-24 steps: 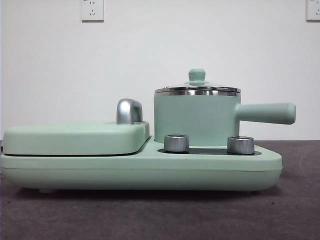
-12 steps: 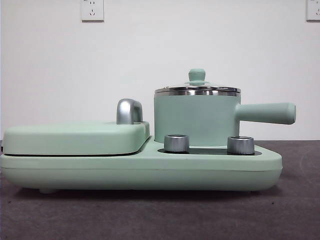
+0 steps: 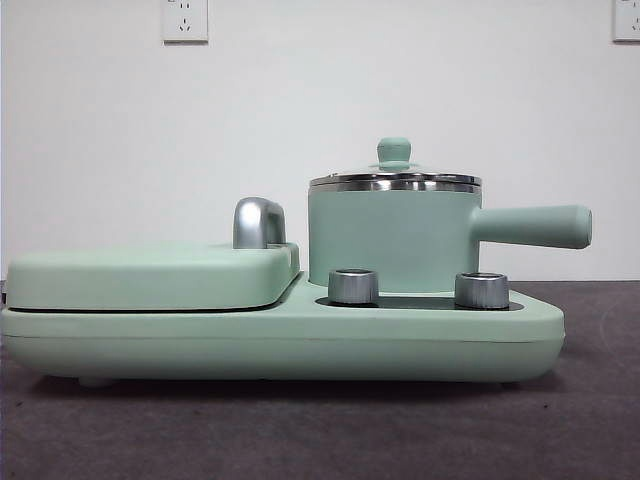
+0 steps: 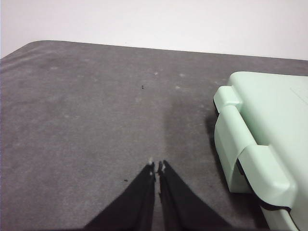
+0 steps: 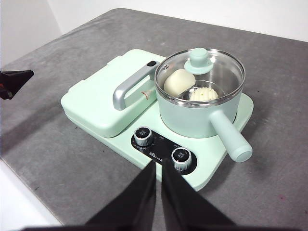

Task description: Put the buns in a small steamer

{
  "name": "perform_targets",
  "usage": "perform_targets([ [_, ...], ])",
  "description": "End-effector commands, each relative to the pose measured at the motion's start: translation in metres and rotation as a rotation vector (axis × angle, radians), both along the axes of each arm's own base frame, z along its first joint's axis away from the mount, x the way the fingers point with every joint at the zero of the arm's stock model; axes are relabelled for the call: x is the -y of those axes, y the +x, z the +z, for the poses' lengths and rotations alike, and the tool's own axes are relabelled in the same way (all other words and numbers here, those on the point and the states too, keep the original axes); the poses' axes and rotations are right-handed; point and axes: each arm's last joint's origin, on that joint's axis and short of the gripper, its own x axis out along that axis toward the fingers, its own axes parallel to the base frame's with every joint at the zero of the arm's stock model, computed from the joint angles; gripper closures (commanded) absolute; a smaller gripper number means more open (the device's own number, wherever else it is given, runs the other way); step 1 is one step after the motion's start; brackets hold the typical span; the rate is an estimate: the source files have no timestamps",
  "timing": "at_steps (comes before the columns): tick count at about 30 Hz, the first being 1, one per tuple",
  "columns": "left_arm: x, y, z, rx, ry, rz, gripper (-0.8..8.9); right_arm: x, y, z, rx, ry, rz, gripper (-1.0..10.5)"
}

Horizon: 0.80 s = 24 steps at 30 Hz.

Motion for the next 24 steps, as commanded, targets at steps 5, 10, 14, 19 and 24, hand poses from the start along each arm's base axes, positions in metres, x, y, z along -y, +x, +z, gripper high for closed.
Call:
perform_targets([
  [5, 0.000, 0.001, -0.007, -0.022, -0.006, 0.005, 7.94, 0.001, 0.000, 0.003, 0.022, 0.005, -0.003, 9.3],
  [10, 0.000, 0.001, -0.007, -0.022, -0.006, 0.005, 7.94, 0.001, 0.009, -0.006, 0.068, 0.045, -0.136, 9.3],
  [14, 0.000, 0.001, -0.007, -0.022, -0.006, 0.005, 7.94, 0.005, 0.027, -0.035, 0.173, 0.104, -0.332, 9.3],
  [19, 0.000, 0.001, -0.007, -0.022, -0.006, 0.005, 7.94, 0.014, 0.041, -0.082, 0.204, 0.094, -0.534, 9.3],
  [24, 0.000, 0.001, -0.007, -0.022, -0.006, 0.005, 7.94, 0.025, 0.048, -0.126, 0.183, 0.041, -0.743, 9.3],
])
